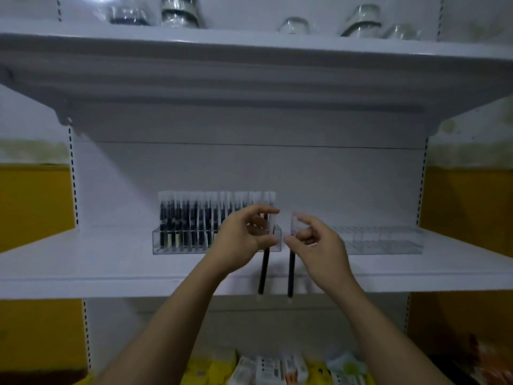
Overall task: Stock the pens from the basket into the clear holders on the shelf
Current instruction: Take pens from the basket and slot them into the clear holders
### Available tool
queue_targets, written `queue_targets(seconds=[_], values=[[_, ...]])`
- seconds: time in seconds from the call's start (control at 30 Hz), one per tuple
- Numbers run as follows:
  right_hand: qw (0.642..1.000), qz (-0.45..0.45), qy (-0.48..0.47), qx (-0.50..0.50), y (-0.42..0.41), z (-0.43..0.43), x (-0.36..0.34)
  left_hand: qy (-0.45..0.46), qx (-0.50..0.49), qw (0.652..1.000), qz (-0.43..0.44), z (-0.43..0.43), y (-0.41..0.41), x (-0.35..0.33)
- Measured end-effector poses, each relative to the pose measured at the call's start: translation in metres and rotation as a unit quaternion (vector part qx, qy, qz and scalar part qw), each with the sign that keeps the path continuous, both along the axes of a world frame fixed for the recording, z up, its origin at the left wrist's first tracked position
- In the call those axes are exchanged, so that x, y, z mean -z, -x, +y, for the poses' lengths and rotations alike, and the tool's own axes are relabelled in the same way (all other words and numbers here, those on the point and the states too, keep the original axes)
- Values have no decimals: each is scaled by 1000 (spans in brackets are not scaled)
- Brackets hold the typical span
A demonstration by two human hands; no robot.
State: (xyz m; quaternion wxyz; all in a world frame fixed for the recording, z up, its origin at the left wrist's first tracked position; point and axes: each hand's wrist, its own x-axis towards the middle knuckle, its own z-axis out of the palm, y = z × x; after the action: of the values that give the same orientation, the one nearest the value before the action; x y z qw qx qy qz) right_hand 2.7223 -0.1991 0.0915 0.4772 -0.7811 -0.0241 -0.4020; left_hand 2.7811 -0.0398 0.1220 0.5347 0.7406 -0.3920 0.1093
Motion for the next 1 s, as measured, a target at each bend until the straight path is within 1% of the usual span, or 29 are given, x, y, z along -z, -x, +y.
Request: queue_targets(seconds=[0.17, 0.27, 0.37, 0.5, 0.63, 0.77, 0.87, 0.93, 1.0], values=[[999, -22, 25, -12, -26, -13, -25, -6, -27, 999, -44, -11, -28, -25], [998, -34, 44, 5, -51, -21, -41, 11, -57, 996, -66, -21, -48, -40], [996, -69, 49, 35, -74, -29, -55, 31, -76, 992, -96, -31, -68, -52], [991, -106, 57, 51, -102, -36, -66, 22, -96, 986, -133, -43, -92, -58], [990, -121, 46, 47, -126, -41, -67, 38, -119, 979, -161, -53, -111, -57], [991, -122, 42, 35, -142, -46, -58, 19, -138, 976, -166, -60, -120, -48], [994, -100, 49, 23, -147, -48, -47, 14, -154, 974, -163, -61, -123, -45], [995, -78, 61, 23, -149, -47, -39, 3, -169, 970, -175, -60, -124, -45], [993, -58, 94, 36, -147, -46, -33, -17, -193, 961, -196, -60, -125, -46]])
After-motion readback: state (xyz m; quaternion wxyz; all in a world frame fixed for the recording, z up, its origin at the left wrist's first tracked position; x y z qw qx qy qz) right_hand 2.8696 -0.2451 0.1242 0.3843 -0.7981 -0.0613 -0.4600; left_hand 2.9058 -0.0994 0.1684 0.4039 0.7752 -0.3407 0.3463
